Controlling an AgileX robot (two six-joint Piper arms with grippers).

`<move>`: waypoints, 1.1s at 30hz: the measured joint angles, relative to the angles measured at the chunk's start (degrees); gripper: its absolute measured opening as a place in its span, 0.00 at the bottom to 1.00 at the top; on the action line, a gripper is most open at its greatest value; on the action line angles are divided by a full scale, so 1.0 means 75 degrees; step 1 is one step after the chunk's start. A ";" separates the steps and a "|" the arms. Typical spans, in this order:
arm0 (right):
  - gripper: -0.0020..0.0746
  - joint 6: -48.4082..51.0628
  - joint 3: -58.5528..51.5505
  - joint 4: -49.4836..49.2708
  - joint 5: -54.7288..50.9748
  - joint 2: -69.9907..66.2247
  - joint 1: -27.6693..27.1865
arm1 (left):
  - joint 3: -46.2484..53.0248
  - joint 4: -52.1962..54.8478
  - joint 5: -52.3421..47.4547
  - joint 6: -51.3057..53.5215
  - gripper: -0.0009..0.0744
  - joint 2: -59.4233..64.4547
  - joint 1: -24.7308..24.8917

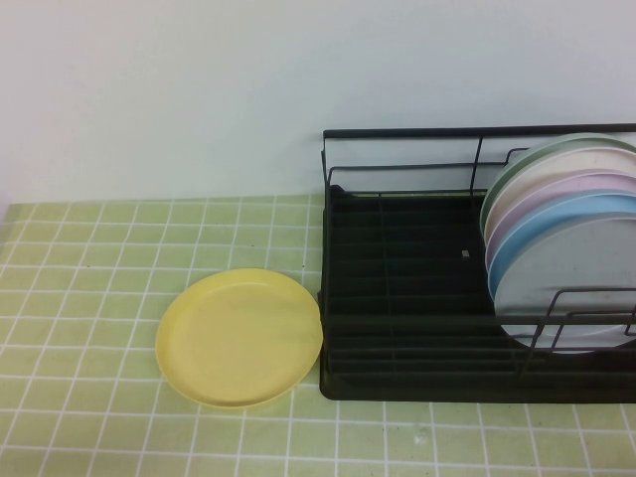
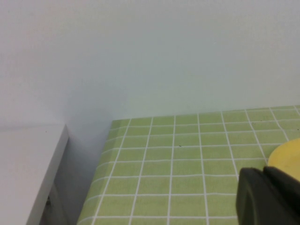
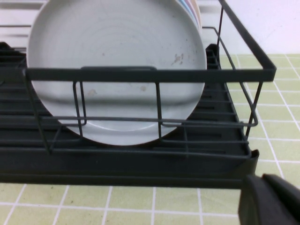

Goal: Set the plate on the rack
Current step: 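Reach the gripper toward the yellow plate on the table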

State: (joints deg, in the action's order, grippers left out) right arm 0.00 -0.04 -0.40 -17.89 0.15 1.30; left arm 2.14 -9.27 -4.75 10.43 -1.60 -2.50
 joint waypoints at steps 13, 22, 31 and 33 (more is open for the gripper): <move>0.02 0.0257 0.0000 0.0000 0.1786 0.0000 0.0000 | 0.0000 0.0000 0.0845 0.0000 0.01 0.0014 0.0000; 0.02 0.0289 0.0000 0.0000 0.1895 0.0000 0.0000 | 0.0000 0.0000 0.1566 0.0000 0.01 0.0014 0.0000; 0.02 0.0289 0.0000 0.0000 0.3583 0.0000 0.0000 | 0.0000 0.0015 0.2986 -0.0010 0.01 0.0014 0.0000; 0.02 0.0289 0.0000 0.0000 0.4134 0.0000 0.0000 | 0.0000 0.0015 0.2984 -0.0010 0.01 0.0014 0.0000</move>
State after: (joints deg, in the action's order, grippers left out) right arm 2.16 -0.04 -0.40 13.11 0.15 1.30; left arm 2.14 -9.16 17.63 10.36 -1.50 -2.50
